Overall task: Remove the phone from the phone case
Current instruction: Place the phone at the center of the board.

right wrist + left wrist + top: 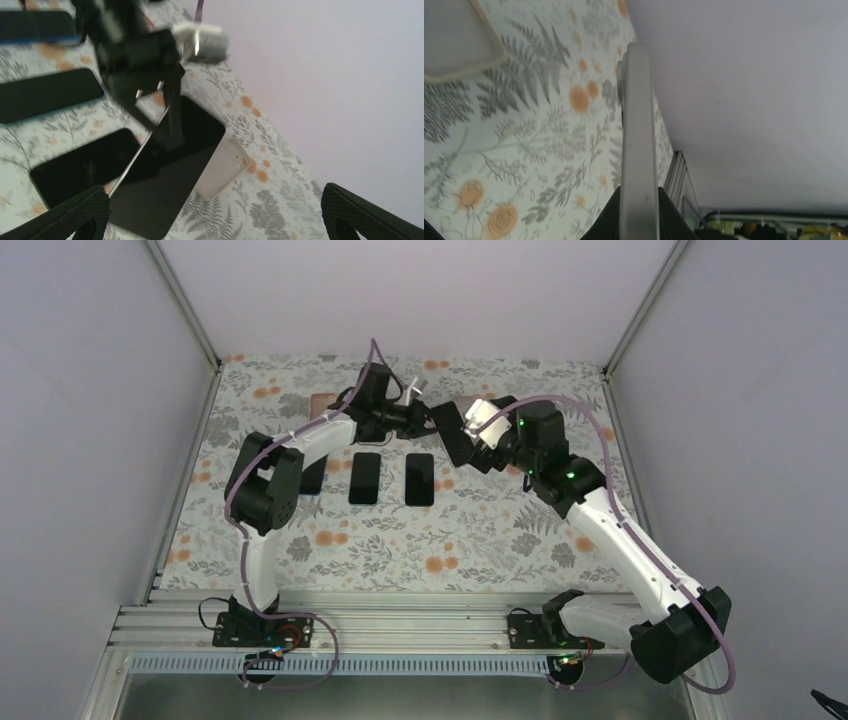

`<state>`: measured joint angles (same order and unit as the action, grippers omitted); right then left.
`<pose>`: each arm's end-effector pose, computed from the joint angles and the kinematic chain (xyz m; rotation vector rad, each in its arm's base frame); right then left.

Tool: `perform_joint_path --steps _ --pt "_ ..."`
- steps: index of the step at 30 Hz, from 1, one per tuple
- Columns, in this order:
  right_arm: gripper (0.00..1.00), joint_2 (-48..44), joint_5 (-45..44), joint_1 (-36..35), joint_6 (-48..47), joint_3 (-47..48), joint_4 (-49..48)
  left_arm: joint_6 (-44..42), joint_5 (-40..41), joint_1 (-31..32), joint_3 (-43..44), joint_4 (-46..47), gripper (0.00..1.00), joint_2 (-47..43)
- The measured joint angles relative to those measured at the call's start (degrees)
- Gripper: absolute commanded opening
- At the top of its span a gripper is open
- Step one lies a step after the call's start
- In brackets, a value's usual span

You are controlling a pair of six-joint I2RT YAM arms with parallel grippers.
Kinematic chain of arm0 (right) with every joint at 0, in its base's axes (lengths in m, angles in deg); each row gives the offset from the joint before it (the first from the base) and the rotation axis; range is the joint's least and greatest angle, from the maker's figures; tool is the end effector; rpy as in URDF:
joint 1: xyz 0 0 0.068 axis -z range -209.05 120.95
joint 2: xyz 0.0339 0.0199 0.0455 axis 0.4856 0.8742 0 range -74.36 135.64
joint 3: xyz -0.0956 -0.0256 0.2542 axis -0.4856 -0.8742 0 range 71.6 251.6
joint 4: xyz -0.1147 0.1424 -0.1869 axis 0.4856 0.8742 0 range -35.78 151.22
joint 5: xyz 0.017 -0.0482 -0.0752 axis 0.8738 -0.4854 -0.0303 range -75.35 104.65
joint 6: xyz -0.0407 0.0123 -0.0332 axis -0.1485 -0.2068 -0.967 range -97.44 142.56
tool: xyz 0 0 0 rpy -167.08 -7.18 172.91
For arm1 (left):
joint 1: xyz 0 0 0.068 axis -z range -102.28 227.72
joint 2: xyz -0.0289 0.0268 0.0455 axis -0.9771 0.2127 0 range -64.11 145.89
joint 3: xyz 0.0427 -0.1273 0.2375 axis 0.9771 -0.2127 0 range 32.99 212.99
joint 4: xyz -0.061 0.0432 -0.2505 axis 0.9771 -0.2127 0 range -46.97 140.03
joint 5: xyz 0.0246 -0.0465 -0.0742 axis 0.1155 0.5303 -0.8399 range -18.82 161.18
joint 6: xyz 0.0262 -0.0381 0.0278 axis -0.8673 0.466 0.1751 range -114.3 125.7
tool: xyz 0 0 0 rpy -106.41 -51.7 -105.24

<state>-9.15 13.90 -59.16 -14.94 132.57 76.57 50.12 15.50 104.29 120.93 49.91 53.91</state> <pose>0.2218 0.1280 0.3459 -1.1258 1.6965 -0.0943 0.4049 -0.2354 0.2283 0.3238 2.3134 -1.7074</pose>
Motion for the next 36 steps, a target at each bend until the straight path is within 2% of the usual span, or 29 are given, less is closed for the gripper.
perform_joint_path --steps 7,15,24,29,36 --pt "0.99 0.07 11.96 8.39 7.76 1.16 2.1 -10.03 -0.72 4.35 0.42 -10.99 0.03 5.33" --pt "0.99 0.07 16.92 13.07 9.14 -1.6 5.31 -14.64 -0.37 5.11 3.78 -17.68 0.04 9.55" --pt "1.0 2.01 24.85 20.68 -0.66 -11.74 13.42 -15.96 -0.35 6.1 10.45 -19.58 0.07 14.53" --pt "0.98 9.86 27.3 24.22 -9.25 -13.77 14.56 -16.37 -0.24 6.73 12.31 -20.63 0.07 16.65" --pt "0.96 19.26 27.32 24.63 -18.56 -14.16 12.09 -16.41 -0.02 6.71 13.11 -21.79 0.11 17.38"
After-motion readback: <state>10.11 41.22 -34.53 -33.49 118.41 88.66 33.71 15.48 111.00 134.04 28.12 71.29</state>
